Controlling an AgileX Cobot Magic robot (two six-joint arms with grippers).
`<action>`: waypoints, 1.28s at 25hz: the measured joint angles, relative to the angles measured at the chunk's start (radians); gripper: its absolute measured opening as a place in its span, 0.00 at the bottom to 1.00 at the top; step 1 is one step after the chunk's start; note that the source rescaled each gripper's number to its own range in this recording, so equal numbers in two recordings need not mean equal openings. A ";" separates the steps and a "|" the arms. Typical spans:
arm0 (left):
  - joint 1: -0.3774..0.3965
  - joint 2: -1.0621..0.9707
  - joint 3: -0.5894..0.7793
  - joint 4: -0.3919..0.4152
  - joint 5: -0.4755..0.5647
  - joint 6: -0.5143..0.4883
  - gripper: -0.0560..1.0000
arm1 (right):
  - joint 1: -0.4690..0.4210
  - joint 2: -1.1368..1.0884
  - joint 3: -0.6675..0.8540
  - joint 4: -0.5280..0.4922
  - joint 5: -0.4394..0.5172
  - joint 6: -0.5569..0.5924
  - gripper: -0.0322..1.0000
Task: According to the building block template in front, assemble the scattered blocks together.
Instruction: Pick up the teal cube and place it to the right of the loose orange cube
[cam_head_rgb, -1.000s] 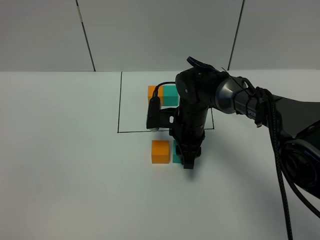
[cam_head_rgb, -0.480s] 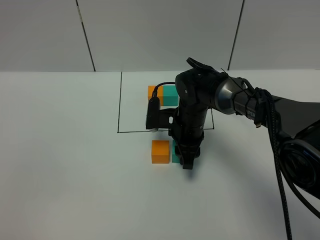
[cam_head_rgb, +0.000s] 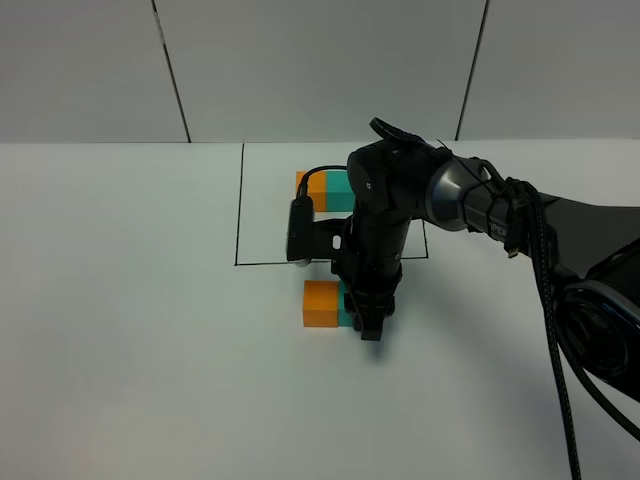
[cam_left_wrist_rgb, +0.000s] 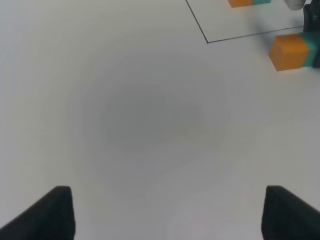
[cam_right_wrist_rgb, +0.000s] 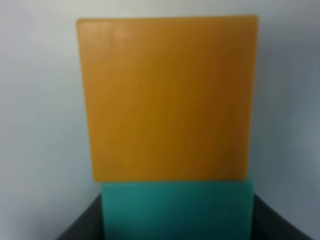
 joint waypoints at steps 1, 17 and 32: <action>0.000 0.000 0.000 0.000 0.000 0.000 0.75 | 0.000 0.000 0.000 0.000 0.000 0.000 0.03; 0.000 0.000 0.000 0.000 0.000 0.000 0.75 | 0.000 0.000 0.000 0.001 0.000 -0.040 0.03; 0.000 0.000 0.000 0.000 0.000 0.001 0.75 | 0.000 0.001 -0.012 0.014 0.008 -0.059 0.03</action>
